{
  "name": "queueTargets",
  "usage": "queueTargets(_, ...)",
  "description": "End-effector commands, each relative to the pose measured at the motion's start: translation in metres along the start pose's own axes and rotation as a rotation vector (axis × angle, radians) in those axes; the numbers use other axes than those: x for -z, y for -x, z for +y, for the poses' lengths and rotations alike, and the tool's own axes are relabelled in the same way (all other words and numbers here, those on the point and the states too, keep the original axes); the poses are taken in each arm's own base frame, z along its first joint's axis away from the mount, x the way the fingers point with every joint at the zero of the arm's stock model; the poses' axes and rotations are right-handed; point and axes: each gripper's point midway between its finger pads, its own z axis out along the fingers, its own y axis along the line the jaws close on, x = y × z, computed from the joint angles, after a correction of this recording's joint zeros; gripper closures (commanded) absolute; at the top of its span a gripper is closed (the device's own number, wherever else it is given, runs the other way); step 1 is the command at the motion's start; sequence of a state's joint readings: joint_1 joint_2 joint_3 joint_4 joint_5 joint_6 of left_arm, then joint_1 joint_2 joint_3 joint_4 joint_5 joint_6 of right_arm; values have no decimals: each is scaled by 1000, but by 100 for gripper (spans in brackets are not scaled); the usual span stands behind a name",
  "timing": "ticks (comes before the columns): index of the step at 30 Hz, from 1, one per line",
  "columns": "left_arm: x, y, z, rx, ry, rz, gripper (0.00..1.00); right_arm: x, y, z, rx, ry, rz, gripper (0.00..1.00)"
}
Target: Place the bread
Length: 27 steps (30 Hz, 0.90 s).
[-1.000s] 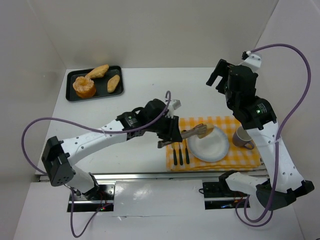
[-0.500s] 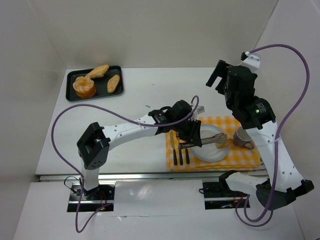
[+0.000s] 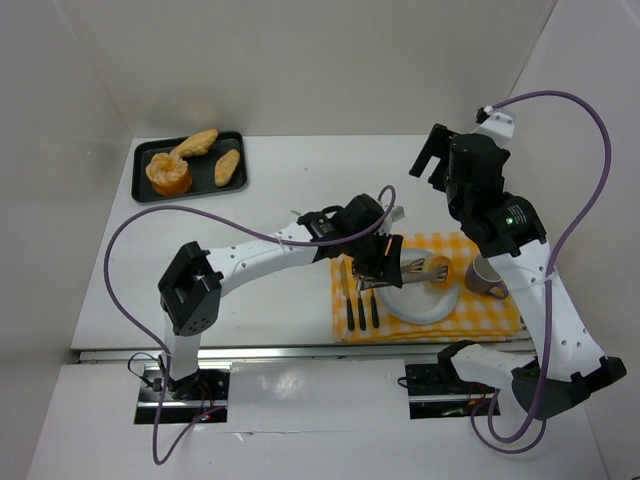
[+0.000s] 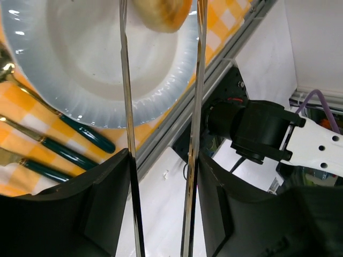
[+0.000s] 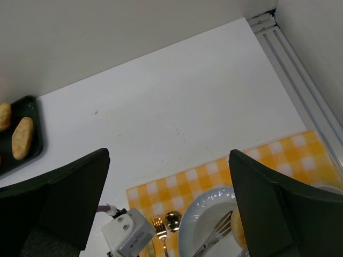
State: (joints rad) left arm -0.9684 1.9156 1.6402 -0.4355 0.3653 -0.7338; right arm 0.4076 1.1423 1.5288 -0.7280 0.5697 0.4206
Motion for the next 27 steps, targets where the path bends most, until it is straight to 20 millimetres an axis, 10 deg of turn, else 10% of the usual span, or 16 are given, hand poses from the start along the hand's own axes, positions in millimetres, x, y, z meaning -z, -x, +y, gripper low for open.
queueTargets(1,27,22,-21,-54,-31,-74,38,-2,2,-2,2,-10,-12,1)
queueTargets(18,114,44,51,-35,294,-219,34,-3,-2,-1,7,-5,-1,1)
queueTargets(27,256,80,169,147,566,-454,35,3,2,-1,-3,10,-11,1)
